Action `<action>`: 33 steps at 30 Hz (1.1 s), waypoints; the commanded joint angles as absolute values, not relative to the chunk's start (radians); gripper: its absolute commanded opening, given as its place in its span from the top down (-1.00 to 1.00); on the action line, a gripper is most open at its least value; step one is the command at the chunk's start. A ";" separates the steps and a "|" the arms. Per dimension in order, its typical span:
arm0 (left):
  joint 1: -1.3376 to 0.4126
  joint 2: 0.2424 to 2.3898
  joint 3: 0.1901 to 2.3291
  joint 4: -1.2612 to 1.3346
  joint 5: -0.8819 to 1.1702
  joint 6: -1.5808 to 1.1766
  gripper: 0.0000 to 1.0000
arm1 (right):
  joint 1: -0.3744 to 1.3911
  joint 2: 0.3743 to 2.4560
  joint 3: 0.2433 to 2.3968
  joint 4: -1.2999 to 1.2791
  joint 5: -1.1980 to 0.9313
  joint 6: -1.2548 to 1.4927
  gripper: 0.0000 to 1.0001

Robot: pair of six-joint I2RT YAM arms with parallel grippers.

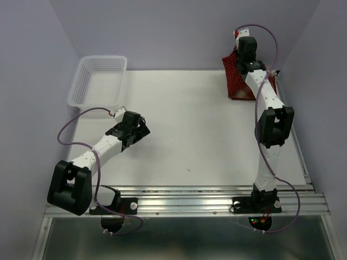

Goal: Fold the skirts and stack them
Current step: Neatly place the folded skirt to the corner

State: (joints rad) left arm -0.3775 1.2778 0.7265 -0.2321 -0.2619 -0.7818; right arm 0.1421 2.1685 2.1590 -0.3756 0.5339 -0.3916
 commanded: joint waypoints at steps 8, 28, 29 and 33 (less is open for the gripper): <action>-0.370 1.335 0.799 -0.192 -0.267 -0.769 -0.97 | -0.003 2.236 2.209 -0.379 0.387 -0.221 0.99; -0.371 1.410 0.845 -0.175 -0.249 -0.769 -0.97 | -0.112 2.422 2.302 -0.365 0.345 -0.170 0.03; -0.371 1.410 0.847 -0.178 -0.249 -0.769 -0.97 | -0.112 2.425 2.306 -0.364 0.369 -0.170 -0.11; -0.370 1.407 0.861 -0.192 -0.244 -0.765 -0.97 | -0.112 2.404 2.309 -0.362 0.466 -0.143 -1.00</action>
